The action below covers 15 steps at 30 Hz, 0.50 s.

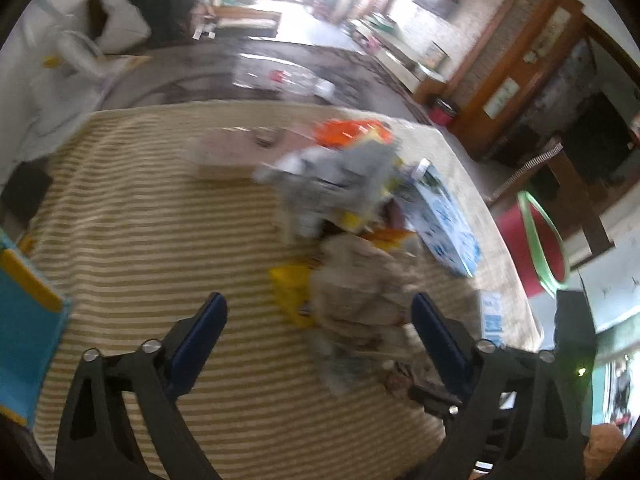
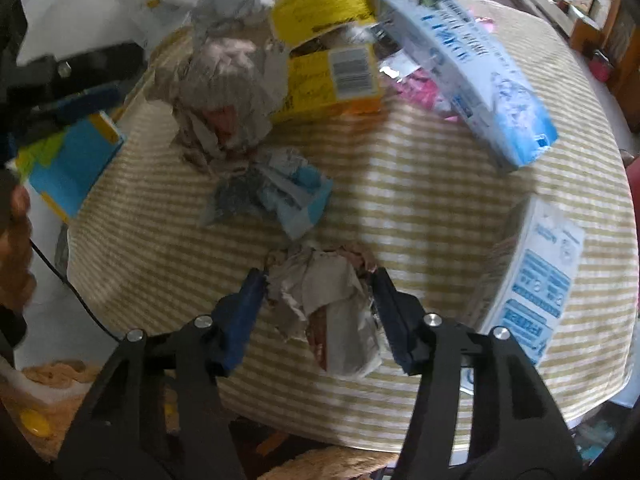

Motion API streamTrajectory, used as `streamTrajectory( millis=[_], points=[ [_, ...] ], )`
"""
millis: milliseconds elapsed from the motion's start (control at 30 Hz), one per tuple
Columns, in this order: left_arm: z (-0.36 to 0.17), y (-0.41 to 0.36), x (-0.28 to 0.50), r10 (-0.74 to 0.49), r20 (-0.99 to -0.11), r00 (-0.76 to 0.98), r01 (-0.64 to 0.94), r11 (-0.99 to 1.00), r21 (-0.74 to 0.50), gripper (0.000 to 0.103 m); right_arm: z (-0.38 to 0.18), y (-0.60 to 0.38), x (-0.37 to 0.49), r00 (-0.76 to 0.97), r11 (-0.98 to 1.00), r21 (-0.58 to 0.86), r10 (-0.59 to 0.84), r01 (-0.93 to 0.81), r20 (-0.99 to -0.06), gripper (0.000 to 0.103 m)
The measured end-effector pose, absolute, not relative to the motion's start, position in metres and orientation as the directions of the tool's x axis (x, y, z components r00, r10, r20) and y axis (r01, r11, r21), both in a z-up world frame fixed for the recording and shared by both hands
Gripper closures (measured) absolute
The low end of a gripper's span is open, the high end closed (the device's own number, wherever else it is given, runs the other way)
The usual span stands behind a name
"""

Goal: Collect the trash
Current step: 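Grasp the crumpled brown paper with the right tool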

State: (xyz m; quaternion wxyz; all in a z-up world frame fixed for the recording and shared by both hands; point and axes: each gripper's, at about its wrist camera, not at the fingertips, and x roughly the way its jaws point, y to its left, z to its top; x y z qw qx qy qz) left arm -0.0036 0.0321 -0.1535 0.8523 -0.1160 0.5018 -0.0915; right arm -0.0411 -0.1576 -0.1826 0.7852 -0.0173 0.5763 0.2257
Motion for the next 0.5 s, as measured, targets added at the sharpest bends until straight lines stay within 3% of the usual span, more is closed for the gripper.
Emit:
streamTrajectory(
  millis=[133,500],
  points=[
    [-0.161,0.009,0.005,-0.325,-0.837,0.44,0.089,0.944,-0.319,0.023,-0.17,-0.174,-0.039,0.318,0.925,0.218,0.318,-0.312,-0.893,0.052],
    [-0.166,0.014,0.027,-0.284,-0.843,0.457,0.041,0.953,-0.299,0.053,-0.127,-0.202,-0.021,0.491,0.949,0.235,0.31,-0.209,-0.814,0.052]
  ],
)
